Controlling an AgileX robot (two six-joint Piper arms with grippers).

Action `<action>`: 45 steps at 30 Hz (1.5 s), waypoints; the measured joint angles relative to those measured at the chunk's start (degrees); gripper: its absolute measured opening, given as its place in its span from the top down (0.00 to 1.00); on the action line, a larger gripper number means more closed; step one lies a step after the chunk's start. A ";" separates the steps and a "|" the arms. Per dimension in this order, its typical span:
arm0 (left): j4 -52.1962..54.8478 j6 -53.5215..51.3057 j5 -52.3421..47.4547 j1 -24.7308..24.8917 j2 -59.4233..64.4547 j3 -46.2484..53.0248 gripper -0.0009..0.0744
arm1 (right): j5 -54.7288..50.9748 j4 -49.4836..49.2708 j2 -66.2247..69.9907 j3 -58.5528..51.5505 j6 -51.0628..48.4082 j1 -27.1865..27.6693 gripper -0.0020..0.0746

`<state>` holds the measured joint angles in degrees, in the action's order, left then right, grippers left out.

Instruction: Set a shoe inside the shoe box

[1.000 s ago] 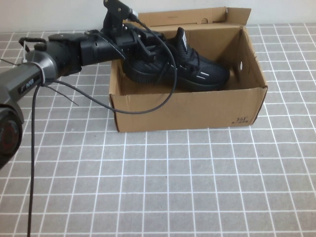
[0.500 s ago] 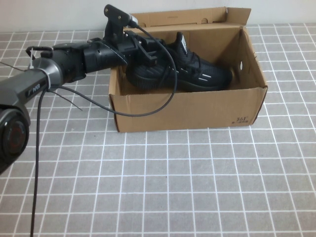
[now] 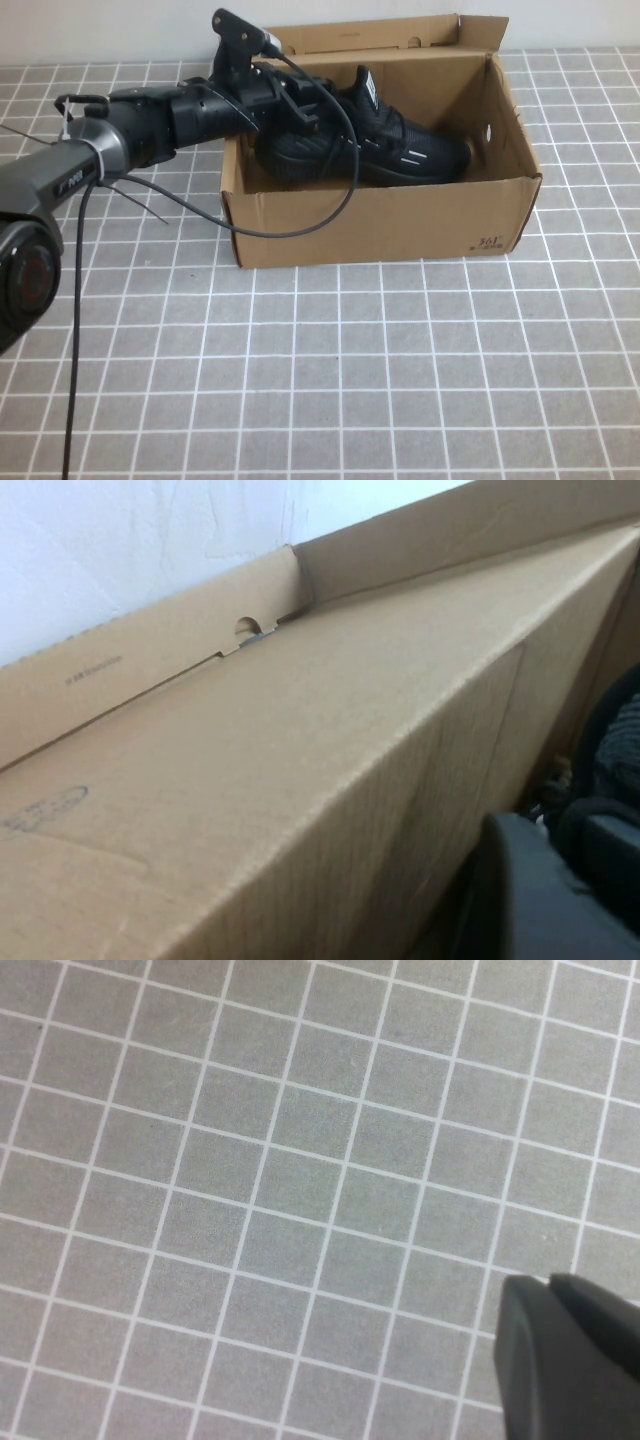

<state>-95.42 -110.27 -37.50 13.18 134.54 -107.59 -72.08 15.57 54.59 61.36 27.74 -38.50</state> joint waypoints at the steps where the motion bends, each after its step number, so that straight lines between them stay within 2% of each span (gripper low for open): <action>1: -0.16 0.00 0.19 0.00 0.00 0.00 0.84 | 0.00 0.00 0.00 0.00 0.00 0.00 0.99; 6: -0.96 0.74 0.16 0.00 -0.23 0.00 0.46 | 0.00 -0.09 0.00 0.00 0.00 0.00 0.99; 8: -1.08 2.09 0.37 0.00 -0.86 0.00 0.37 | 0.00 -0.13 0.00 0.00 0.00 0.00 1.00; 12: 2.44 5.44 1.01 0.00 -3.85 0.00 0.31 | 0.00 -0.37 0.00 0.00 0.00 0.00 0.99; 20: 18.41 21.94 0.90 0.00 -14.71 0.00 0.29 | 0.00 -0.63 0.00 0.00 0.00 0.00 0.99; 23: 27.21 31.95 0.41 0.00 -19.14 0.00 0.34 | 0.00 -0.63 0.00 0.00 0.00 0.00 0.99; 25: 32.92 38.40 -1.02 0.00 -22.50 0.00 0.41 | 0.00 -0.63 0.00 0.00 -0.43 0.00 0.99; 30: 41.90 49.03 -5.27 0.00 -30.79 0.00 0.70 | 0.00 -0.63 0.00 0.00 -0.84 0.00 0.99; 34: 44.49 51.13 -8.75 0.00 -35.83 0.00 0.92 | 0.00 -0.73 0.00 0.00 -1.05 0.00 0.99; 39: 46.24 52.57 -12.70 0.00 -39.12 -0.02 0.98 | 0.00 -0.12 -0.50 0.00 -1.19 0.00 0.99; 45: 60.36 64.88 -13.68 0.00 -43.96 1.20 0.99 | 0.00 -0.09 -4.34 0.00 -1.27 0.00 0.99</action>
<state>-35.06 -45.38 -51.18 13.18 90.58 -106.39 -72.08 15.48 50.25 61.36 26.46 -38.50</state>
